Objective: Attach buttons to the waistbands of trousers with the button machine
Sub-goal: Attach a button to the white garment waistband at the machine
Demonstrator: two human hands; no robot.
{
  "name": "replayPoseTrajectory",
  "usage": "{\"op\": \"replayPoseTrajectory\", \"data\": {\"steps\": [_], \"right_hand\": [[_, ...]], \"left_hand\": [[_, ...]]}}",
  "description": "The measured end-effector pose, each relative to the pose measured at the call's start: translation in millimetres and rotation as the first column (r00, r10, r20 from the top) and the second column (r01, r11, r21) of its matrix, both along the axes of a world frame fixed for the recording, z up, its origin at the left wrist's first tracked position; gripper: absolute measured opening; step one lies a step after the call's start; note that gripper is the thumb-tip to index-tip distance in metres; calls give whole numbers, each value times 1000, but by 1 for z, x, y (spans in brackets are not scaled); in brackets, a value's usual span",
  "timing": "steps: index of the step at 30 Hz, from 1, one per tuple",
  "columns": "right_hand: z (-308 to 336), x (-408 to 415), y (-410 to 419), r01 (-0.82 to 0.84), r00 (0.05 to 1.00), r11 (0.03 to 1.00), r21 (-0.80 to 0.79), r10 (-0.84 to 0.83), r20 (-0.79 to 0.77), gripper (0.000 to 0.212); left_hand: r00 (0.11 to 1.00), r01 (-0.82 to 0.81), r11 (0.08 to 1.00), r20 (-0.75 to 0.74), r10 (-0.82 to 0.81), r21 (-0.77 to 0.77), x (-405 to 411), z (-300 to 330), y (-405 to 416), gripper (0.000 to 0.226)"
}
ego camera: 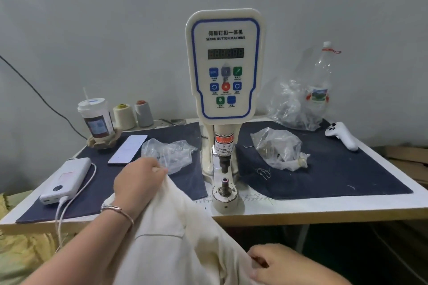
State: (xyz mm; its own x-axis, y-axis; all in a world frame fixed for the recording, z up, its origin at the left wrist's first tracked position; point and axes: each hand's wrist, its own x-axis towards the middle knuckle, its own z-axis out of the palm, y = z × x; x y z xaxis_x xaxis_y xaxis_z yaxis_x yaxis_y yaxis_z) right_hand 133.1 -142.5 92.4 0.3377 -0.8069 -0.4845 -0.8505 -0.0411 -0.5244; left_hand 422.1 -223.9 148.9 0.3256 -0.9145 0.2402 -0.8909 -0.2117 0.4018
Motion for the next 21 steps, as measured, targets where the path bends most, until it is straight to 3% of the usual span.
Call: {"op": "replayPoseTrajectory", "data": {"steps": [2, 4, 6, 8, 9, 14, 21], "right_hand": [[17, -17, -11, 98, 991, 995, -32, -95, 89, 18], [36, -38, -28, 300, 936, 942, -154, -258, 240, 13], [52, -59, -55, 513, 854, 751, -415, -395, 340, 14], [59, -72, -86, 554, 823, 568, -609, -484, 297, 14], [58, -74, -101, 526, 824, 548, -651, -519, 229, 16], [39, -70, -161, 296, 882, 751, -590, -452, -134, 30], [32, -61, -198, 286, 855, 788, -545, -467, -226, 18]], "left_hand": [[996, 47, 998, 75, -50, 48, -8, -16, -5, 26], [991, 81, 994, 100, -89, 76, -12, -31, -5, 29], [986, 130, 989, 95, -136, 72, -11, -39, -6, 30], [986, 169, 985, -3, -169, 43, -8, -41, -6, 32], [982, 180, 983, -61, -178, 21, -6, -41, -5, 32], [978, 180, 984, -104, -181, -18, -2, -47, -7, 33], [979, 186, 982, -95, -181, 43, -3, -44, -11, 33]]}}
